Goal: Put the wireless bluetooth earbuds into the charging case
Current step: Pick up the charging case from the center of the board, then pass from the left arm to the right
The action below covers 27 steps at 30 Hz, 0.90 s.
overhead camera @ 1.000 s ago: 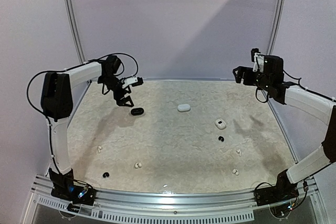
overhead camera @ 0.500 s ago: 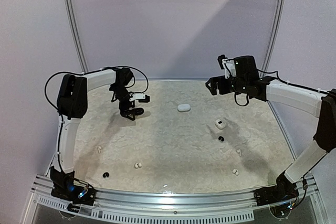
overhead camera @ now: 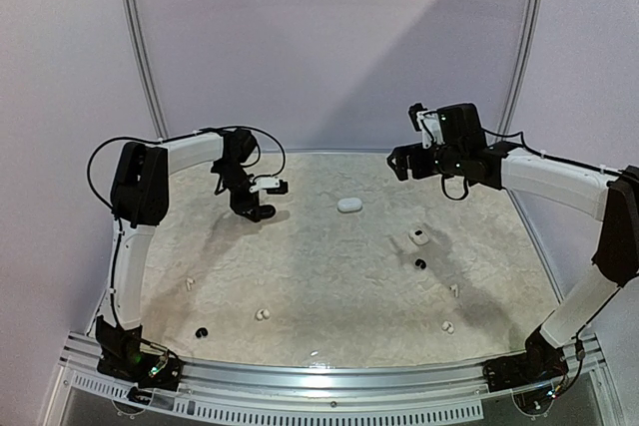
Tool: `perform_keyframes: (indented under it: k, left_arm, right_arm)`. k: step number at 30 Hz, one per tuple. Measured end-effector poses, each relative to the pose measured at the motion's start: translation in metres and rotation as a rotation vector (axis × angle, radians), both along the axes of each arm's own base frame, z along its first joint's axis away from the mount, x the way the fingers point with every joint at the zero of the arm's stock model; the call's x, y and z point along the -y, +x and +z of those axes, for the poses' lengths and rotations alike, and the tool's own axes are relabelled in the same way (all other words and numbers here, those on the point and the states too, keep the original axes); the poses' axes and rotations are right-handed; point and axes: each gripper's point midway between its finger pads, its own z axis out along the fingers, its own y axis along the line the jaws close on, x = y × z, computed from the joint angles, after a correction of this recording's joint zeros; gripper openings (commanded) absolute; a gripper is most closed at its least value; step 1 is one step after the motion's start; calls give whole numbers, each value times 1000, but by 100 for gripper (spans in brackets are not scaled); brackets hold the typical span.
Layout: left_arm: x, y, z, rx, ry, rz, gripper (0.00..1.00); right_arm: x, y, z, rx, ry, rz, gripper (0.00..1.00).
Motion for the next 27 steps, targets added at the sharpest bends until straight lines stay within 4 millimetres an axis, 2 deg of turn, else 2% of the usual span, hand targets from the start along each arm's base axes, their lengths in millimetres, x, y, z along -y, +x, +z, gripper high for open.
perform_keyframes:
  k: [2,6,9,12,15,17,20,23,27]
  left_arm:
    - [2,3,1,9,-11,14,22]
    - [7,11,4,39,-37,27,20]
    - [13,20,21,101,-73,16,17]
    - [18,28,57,219,-112,-16,15]
    - [28,32,115,422,-157,-84,13]
    - [39,25,156,585,-177,-147,10]
    - [61,2,189,741,-202,-248,9]
    - [82,-29,194,801,-228,-358,9]
    - [97,-47,187,805,-235,-424,9]
  right_arm:
    - [-2,4,1,-3,3,-3,99]
    - [-12,14,5,-10,14,-5,99]
    - [-26,22,11,-19,38,3,98]
    - [-50,31,23,-28,90,31,93]
    - [-85,38,38,-44,185,84,89]
    - [-110,37,43,-73,253,135,88]
    - [-145,30,46,-114,319,216,83]
    - [-181,10,36,-176,358,325,77]
    - [-207,-16,19,-257,371,436,72]
